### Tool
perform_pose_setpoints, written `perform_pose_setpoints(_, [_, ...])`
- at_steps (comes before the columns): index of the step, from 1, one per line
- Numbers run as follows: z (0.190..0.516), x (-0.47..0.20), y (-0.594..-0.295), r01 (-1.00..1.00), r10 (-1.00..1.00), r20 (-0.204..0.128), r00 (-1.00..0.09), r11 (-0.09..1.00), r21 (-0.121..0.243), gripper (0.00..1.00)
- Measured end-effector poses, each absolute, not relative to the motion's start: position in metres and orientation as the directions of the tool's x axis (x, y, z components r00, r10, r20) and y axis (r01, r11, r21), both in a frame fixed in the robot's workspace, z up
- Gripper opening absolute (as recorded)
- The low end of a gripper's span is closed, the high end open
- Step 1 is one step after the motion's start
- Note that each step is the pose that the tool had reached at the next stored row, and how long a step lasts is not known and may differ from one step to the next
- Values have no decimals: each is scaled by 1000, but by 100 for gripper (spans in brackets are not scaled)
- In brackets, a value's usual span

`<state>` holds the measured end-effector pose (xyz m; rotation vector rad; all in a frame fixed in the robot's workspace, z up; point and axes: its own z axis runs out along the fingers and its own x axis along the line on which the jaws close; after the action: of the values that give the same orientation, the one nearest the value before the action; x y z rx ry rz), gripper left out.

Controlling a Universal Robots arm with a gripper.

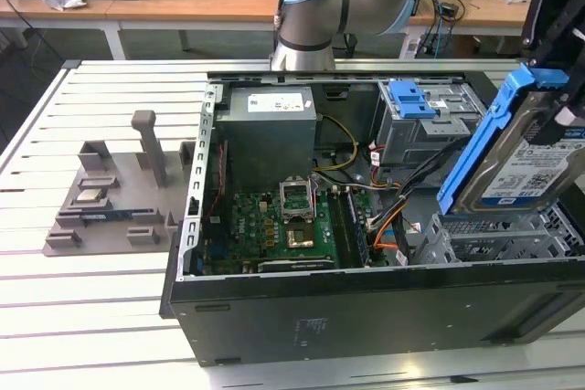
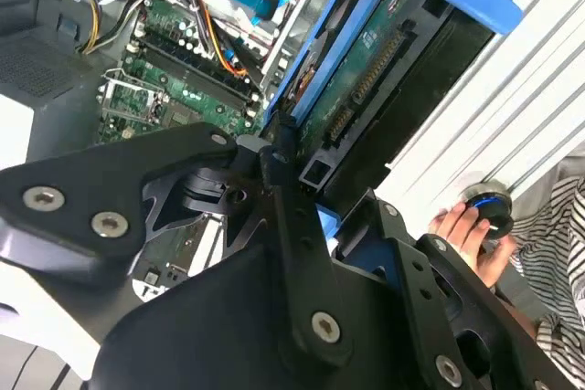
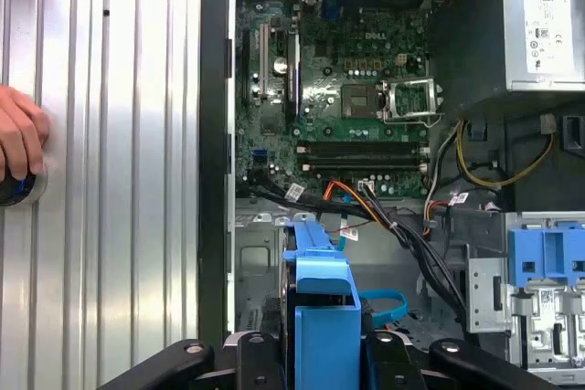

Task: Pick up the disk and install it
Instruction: 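Pick up the disk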

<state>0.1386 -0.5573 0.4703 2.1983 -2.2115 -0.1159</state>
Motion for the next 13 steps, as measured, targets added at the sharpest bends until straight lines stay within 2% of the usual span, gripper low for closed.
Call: perform_pose_setpoints(13, [470, 149, -557, -998, -999, -37, -7, 5, 68, 37])
